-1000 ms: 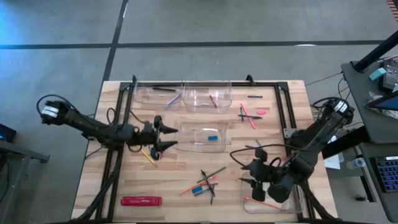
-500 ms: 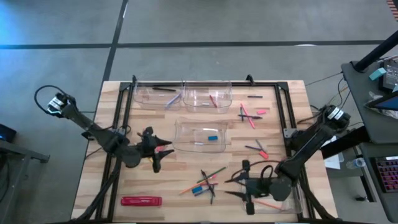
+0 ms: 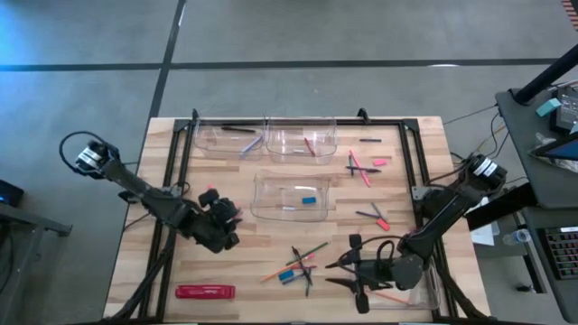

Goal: Sort crayons/erasers/pens/pencils in bins
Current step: Put the gray crayon into the top right transparent bin

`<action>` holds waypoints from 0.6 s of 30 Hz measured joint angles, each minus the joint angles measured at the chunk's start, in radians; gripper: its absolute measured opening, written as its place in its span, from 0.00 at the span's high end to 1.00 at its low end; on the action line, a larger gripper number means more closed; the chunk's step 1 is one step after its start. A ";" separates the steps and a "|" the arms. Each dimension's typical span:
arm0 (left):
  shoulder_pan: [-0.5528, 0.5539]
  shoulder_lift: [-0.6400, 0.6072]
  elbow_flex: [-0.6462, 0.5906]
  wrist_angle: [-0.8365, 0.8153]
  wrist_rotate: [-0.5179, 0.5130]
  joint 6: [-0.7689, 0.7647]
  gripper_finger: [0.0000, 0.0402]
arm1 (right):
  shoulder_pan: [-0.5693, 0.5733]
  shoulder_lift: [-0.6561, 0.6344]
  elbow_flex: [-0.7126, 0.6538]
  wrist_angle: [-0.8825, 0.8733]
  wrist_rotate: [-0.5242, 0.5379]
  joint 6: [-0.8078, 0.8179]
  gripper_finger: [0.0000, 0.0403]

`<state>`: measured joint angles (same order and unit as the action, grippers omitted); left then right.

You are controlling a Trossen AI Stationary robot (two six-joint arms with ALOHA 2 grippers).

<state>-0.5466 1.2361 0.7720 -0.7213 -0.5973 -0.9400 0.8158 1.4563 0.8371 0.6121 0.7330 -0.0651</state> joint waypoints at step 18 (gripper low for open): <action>0.154 0.066 -0.066 -0.029 0.190 0.020 0.41 | 0.002 -0.008 -0.001 -0.031 -0.034 0.021 0.69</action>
<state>-0.3928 1.3022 0.7059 -0.7508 -0.4070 -0.9202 0.8177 1.4483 0.8364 0.5813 0.6987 -0.0437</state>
